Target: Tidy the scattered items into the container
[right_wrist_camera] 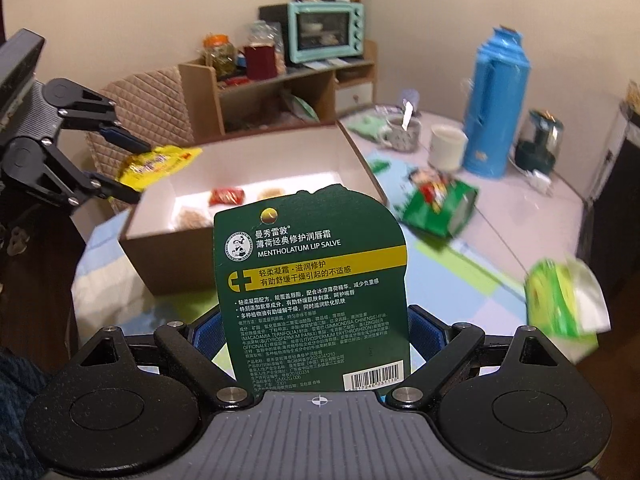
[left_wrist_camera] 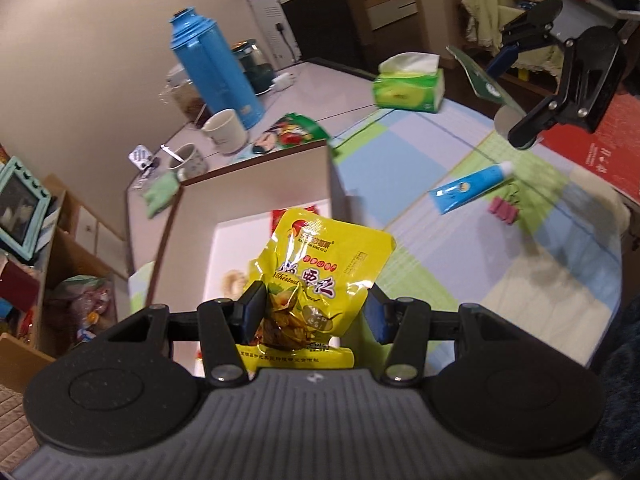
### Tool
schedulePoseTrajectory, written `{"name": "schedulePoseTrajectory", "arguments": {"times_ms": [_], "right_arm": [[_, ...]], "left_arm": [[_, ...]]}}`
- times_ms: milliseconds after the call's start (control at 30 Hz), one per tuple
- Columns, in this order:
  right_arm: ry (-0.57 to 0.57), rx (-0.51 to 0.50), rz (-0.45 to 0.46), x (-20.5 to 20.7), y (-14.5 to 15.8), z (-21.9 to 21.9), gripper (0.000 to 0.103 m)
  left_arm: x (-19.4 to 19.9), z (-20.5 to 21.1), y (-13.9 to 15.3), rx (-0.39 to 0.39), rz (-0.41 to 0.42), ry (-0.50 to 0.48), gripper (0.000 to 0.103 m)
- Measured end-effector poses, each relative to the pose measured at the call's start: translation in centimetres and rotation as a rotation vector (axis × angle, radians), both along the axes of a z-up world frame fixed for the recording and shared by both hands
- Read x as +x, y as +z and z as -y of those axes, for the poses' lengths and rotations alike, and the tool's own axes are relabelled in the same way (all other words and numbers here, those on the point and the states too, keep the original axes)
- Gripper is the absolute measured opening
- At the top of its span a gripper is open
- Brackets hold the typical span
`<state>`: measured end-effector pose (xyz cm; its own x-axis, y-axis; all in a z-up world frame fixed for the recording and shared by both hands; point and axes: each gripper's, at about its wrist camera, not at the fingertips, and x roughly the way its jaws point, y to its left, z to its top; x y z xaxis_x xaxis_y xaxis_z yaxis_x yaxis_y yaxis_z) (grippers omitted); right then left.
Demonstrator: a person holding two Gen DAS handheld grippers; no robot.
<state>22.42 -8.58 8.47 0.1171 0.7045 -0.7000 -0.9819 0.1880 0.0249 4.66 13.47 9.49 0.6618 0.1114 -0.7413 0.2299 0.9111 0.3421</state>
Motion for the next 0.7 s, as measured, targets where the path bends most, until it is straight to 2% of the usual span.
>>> {"name": "schedulePoseTrajectory", "arguments": {"times_ms": [367, 700], "right_arm": [[0.088, 0.019, 0.044, -1.7, 1.9, -6.5, 0.091], [0.105, 0.036, 0.045, -1.3, 2.8, -9.7, 0.091]], "left_arm": [[0.1, -3.8, -0.5, 0.016, -0.012, 0.000, 0.047], [1.1, -6.6, -1.3, 0.015, -0.031, -0.012, 0.047]]}}
